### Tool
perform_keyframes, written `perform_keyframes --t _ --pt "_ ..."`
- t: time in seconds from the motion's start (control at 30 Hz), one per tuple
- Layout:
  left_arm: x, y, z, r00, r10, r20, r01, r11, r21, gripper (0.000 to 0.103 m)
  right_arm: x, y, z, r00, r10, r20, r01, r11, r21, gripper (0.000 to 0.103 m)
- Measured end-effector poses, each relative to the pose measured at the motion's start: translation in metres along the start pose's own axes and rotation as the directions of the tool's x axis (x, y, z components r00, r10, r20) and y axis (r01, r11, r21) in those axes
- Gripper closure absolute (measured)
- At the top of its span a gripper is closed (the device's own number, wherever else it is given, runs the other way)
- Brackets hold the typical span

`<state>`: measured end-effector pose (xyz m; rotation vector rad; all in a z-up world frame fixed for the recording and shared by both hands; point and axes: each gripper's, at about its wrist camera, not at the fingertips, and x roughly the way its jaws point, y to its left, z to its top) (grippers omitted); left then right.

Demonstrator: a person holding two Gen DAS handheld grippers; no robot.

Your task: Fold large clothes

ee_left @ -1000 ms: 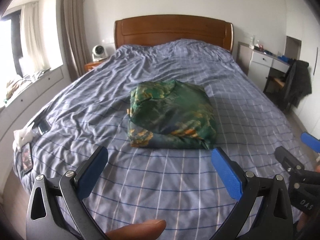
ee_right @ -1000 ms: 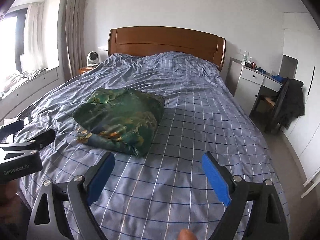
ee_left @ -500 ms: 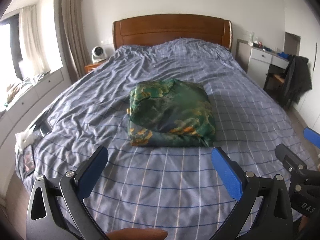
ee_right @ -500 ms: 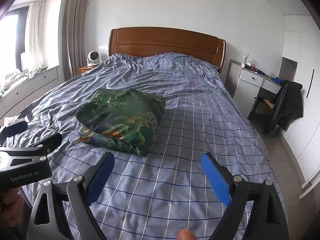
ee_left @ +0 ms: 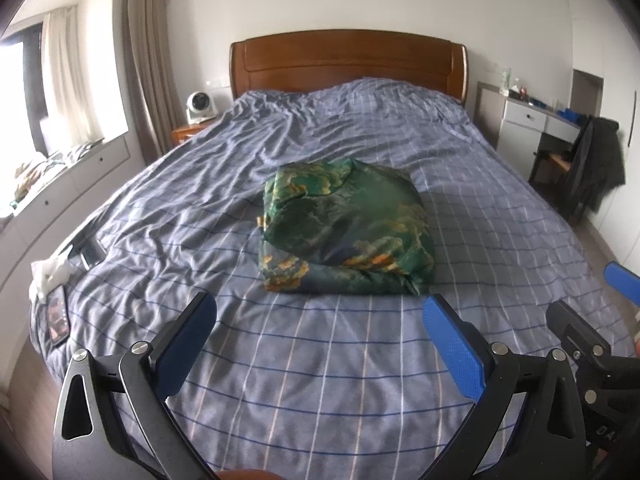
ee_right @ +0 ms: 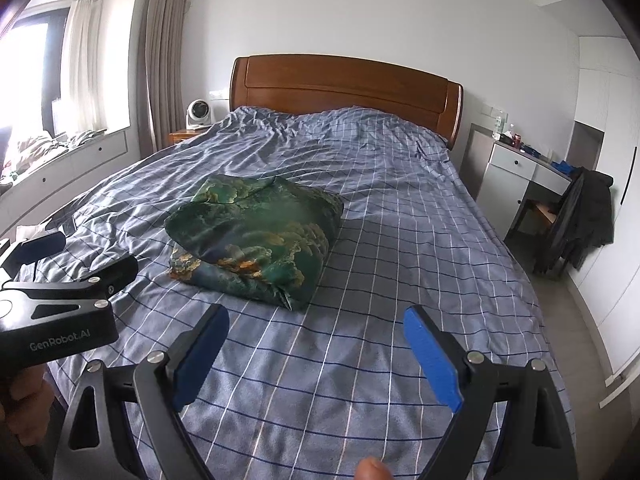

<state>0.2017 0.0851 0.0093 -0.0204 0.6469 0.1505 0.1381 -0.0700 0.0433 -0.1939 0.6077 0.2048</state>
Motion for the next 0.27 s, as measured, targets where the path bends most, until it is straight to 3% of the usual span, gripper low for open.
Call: perform_keyframes --t 0.1,0.27 --pt "-0.0041 0.0007 -0.0021 0.999 -0.020 0.030 0.020 1.000 -0.013 0.000 0.0007 0.0000 -0.0007 1.000 -0.004 -0.001 0.004 1.000 0.000 0.012" --pt "-0.0100 -0.0062 -0.0043 0.997 0.024 0.080 -0.025 1.000 0.013 0.000 0.0022 -0.0027 -0.0014 1.000 -0.005 -0.009 0.005 1.000 0.010 0.012"
